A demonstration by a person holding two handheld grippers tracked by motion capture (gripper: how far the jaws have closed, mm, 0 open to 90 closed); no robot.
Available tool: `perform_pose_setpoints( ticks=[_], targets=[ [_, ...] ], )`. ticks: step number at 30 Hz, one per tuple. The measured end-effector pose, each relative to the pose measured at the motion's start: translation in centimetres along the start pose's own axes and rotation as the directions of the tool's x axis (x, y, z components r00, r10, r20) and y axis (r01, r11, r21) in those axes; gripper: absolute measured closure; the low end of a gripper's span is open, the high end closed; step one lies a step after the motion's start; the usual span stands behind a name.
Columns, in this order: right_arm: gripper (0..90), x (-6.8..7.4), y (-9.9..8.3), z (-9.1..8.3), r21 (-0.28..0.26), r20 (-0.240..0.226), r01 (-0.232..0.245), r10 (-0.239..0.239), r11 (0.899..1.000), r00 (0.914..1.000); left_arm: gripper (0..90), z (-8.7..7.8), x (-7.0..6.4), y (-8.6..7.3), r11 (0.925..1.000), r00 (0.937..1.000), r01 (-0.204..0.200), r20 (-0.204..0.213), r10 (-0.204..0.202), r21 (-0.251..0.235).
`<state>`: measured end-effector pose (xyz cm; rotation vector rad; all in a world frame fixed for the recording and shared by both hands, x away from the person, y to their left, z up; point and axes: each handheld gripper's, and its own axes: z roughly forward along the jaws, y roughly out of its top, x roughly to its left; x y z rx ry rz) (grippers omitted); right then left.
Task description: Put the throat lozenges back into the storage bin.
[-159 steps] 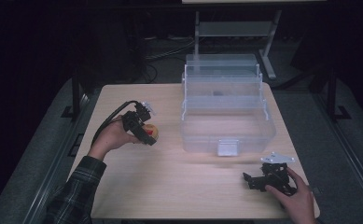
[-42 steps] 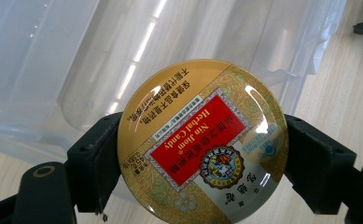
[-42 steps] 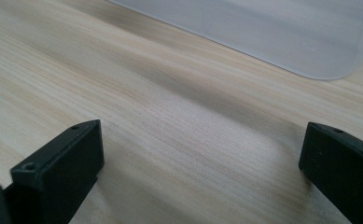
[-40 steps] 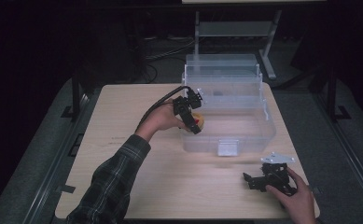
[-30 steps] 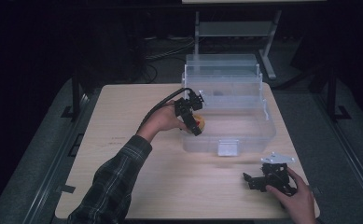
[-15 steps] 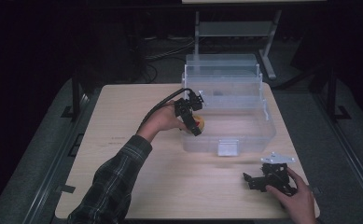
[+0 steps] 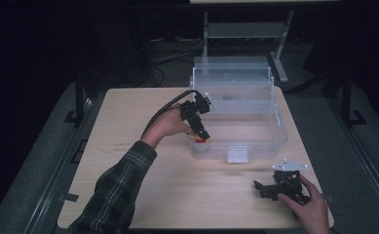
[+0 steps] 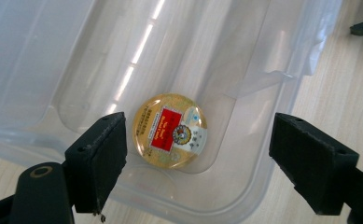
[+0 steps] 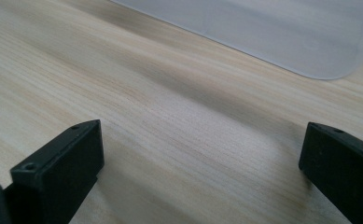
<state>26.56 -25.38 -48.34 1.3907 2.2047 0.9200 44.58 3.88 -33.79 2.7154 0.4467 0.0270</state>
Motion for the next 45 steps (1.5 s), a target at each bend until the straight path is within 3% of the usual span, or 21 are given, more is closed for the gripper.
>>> perform_pose_setpoints(
  ticks=[8, 13, 19, 30, 45],
  targets=[
    [0.0, 0.0, 0.0, 0.0, 0.000, 0.001, 0.002, -0.002, 1.000, 1.0000, 18.5, -1.5, -0.2, -0.7, 0.9996, 0.9999, -0.003, -0.014, 0.002, -0.028],
    [0.0, 0.0, 0.0, 0.0, -0.001, -0.001, 0.000, 0.000, 1.000, 1.0000, 18.6, -3.0, -0.6, -2.0, 0.9973, 0.9997, 0.012, -0.022, -0.014, -0.073],
    [0.0, 0.0, 0.0, 0.0, -0.001, -0.001, 0.000, 0.000, 1.000, 1.0000, 18.6, -3.7, -0.5, -3.6, 0.9955, 0.9990, 0.029, -0.031, -0.032, -0.090],
    [0.0, 0.0, 0.0, 0.0, 0.000, -0.001, -0.001, 0.001, 1.000, 1.0000, 18.6, -4.2, -0.3, -6.8, 0.9894, 0.9951, 0.081, -0.046, -0.087, -0.121],
    [0.0, 0.0, 0.0, 0.0, 0.000, 0.000, 0.000, 0.000, 1.000, 1.0000, 18.6, -4.3, -0.9, -11.5, 0.9774, 0.9904, 0.108, -0.066, -0.122, -0.182]
  ],
)
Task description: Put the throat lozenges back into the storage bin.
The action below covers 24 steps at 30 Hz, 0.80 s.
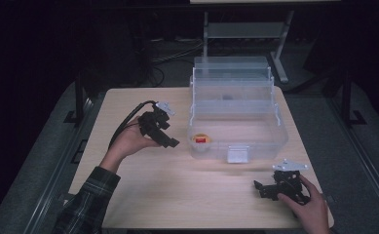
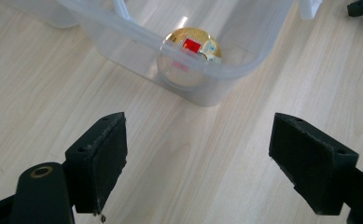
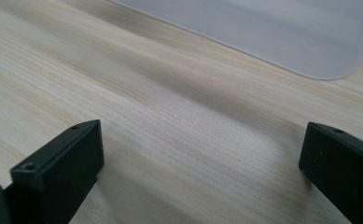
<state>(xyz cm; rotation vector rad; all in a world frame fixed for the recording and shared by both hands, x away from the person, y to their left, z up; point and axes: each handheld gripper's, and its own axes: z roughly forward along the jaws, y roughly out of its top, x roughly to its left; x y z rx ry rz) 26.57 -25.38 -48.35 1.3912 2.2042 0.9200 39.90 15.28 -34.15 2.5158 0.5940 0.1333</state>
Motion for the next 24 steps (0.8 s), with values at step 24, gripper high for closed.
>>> perform_pose_setpoints(
  ticks=[24],
  targets=[
    [0.0, 0.0, 0.0, 0.0, 0.000, -0.001, 0.000, 0.000, 1.000, 1.0000, 17.9, -0.4, -1.5, -7.5, 0.9955, 0.9941, 0.039, -0.098, -0.048, -0.086]
  ],
)
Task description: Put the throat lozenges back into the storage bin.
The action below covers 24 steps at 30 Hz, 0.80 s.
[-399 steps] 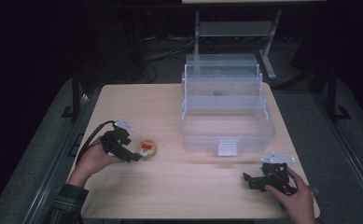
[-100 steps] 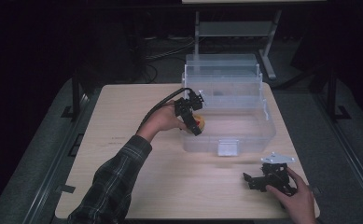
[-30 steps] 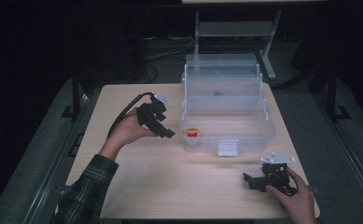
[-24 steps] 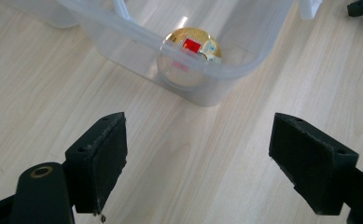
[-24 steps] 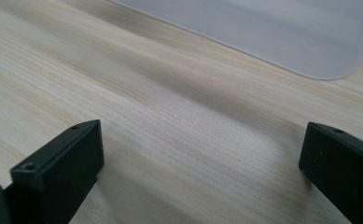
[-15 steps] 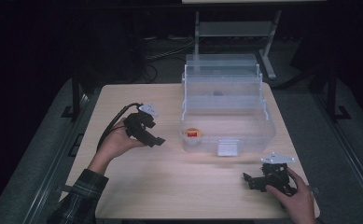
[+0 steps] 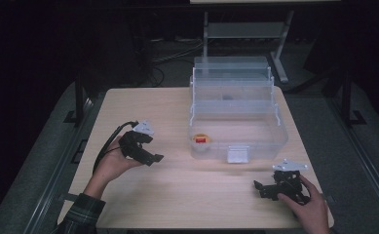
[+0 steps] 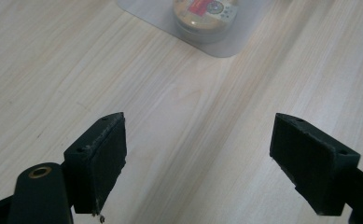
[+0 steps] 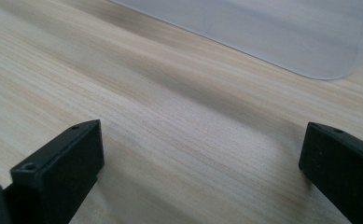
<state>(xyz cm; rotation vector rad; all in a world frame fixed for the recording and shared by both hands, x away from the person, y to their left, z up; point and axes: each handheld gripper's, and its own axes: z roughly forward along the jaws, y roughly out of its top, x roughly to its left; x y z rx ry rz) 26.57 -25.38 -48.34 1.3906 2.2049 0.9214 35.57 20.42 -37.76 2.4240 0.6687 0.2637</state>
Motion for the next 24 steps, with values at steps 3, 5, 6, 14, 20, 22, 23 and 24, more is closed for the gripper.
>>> perform_pose_setpoints(
  ticks=[3, 5, 6, 14, 20, 22, 23, 24],
  targets=[
    [0.0, 0.0, 0.0, 0.0, 0.000, 0.001, 0.000, 0.000, 1.000, 1.0000, 17.9, -0.1, -0.3, -1.2, 0.9997, 0.9999, 0.007, -0.013, -0.007, -0.022],
    [0.0, 0.0, 0.0, 0.0, 0.000, 0.001, 0.000, 0.000, 1.000, 1.0000, 17.9, -0.1, -0.4, -1.9, 0.9996, 0.9998, 0.016, -0.011, -0.016, -0.024],
    [0.0, 0.0, 0.0, 0.0, 0.000, 0.001, 0.000, 0.000, 1.000, 1.0000, 17.3, -0.1, -0.5, -2.4, 0.9994, 0.9997, 0.016, -0.019, -0.017, -0.031],
    [0.0, 0.0, 0.0, 0.0, 0.000, 0.001, 0.000, 0.000, 1.000, 1.0000, 17.4, 0.0, -1.0, -5.5, 0.9976, 0.9984, 0.042, -0.036, -0.044, -0.055],
    [0.0, 0.0, 0.0, 0.0, 0.000, 0.001, 0.000, 0.000, 1.000, 1.0000, 17.2, 0.0, -1.4, -7.3, 0.9958, 0.9960, 0.057, -0.065, -0.061, -0.072],
    [0.0, 0.0, 0.0, 0.0, 0.000, 0.001, 0.000, 0.000, 1.000, 1.0000, 17.2, 0.1, -1.5, -7.8, 0.9953, 0.9959, 0.064, -0.059, -0.069, -0.072],
    [0.0, 0.0, 0.0, 0.0, 0.000, 0.001, 0.000, 0.000, 1.000, 1.0000, 17.0, 0.1, -1.6, -8.1, 0.9956, 0.9956, 0.063, -0.065, -0.068, -0.069],
    [0.0, 0.0, 0.0, 0.0, 0.000, 0.001, 0.000, 0.000, 1.000, 1.0000, 16.9, 0.1, -1.6, -8.4, 0.9955, 0.9954, 0.065, -0.066, -0.070, -0.069]
  ],
)
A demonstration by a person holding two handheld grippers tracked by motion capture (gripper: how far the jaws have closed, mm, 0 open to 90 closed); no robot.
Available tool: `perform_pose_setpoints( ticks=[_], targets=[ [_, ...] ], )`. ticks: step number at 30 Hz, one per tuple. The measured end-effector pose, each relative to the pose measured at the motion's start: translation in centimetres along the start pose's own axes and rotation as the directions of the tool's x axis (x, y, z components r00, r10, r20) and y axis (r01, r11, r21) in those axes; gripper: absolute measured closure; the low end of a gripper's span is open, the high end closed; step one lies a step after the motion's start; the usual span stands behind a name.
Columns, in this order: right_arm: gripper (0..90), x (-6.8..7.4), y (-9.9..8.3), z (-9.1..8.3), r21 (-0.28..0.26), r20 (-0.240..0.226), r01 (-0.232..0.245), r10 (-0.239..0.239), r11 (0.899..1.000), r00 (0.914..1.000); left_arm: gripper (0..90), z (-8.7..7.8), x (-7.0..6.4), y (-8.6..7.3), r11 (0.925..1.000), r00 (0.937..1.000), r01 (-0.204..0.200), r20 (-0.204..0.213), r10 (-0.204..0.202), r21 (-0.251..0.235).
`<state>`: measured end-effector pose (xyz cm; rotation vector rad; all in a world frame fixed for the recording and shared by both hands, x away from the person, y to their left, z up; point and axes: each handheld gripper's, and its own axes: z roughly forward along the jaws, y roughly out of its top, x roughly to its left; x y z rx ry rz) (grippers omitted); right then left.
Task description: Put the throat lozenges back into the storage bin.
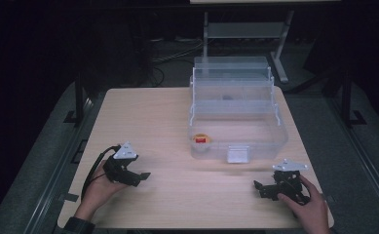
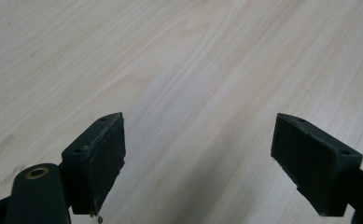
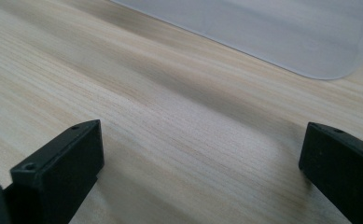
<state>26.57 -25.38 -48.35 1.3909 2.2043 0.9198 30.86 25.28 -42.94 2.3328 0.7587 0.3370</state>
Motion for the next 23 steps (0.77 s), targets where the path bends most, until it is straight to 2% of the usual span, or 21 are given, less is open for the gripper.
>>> perform_pose_setpoints(
  ticks=[6, 15, 23],
  targets=[
    [0.0, 0.0, 0.0, 0.0, 0.000, 0.000, 0.000, 0.000, 1.000, 1.0000, 15.5, 0.0, -0.3, -1.8, 0.9999, 0.9999, 0.012, -0.008, -0.012, -0.009],
    [0.0, 0.0, 0.0, 0.0, 0.000, 0.000, 0.000, 0.000, 1.000, 1.0000, 13.7, 0.0, -0.8, -4.2, 0.9997, 0.9993, 0.023, -0.029, -0.022, 0.010],
    [0.0, 0.0, 0.0, 0.0, 0.000, 0.000, 0.000, 0.000, 1.000, 1.0000, 12.6, 0.2, -0.9, -5.3, 0.9993, 0.9989, 0.038, -0.029, -0.038, 0.007]
  ],
)
